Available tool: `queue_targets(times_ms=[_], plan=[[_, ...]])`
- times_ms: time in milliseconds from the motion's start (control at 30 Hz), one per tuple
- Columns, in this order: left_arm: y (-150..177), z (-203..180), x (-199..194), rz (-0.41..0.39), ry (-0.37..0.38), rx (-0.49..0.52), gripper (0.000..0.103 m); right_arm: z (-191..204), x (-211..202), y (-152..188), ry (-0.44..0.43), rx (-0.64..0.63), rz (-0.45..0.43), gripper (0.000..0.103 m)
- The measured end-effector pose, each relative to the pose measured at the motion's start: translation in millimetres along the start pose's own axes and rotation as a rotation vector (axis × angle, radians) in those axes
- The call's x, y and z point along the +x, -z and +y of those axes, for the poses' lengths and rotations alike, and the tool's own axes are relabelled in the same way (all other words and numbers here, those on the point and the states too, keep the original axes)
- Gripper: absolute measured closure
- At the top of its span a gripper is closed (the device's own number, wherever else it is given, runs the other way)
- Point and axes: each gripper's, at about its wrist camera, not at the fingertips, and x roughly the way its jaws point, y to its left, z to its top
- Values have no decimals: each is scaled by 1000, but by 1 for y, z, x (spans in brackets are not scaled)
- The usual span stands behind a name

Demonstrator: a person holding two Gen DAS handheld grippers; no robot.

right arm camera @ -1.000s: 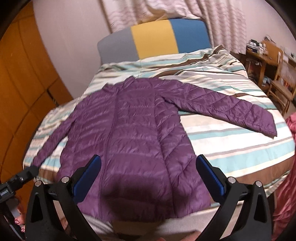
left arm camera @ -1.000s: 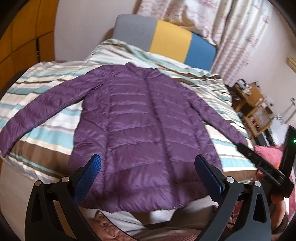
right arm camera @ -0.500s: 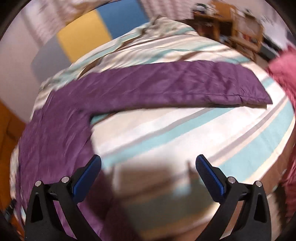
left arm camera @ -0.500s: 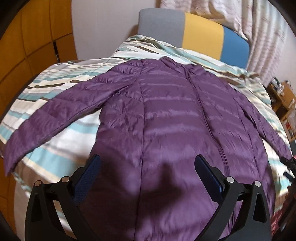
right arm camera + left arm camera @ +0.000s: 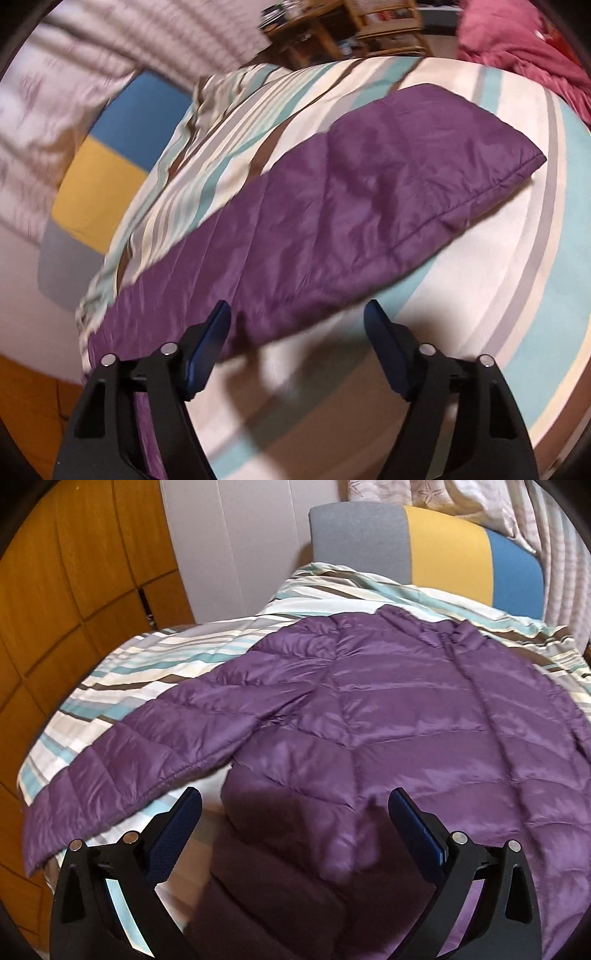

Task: Fold large clothes
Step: 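Grasp the sleeve cuff with the right gripper and lift it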

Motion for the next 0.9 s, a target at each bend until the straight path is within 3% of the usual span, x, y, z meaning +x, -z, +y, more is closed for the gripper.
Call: queue_targets(times_ms=[167,367,533,700,900], plan=[[5,8,21,49,-3,-33,3,-9,5,-18,-2,86,-60,38],[14,15,34,82,48,-81,3,-18,14,-38,1,194,-115,49],[16,14,38,88,47,-81,3,-31,15,-52,25,236,-161,78],[16,12,40,98,48,-78,3,-9,16,-59,110,55,-197,87],[18,12,40,100,61,-88,3,60,7,-43,217,-309,-321,91]])
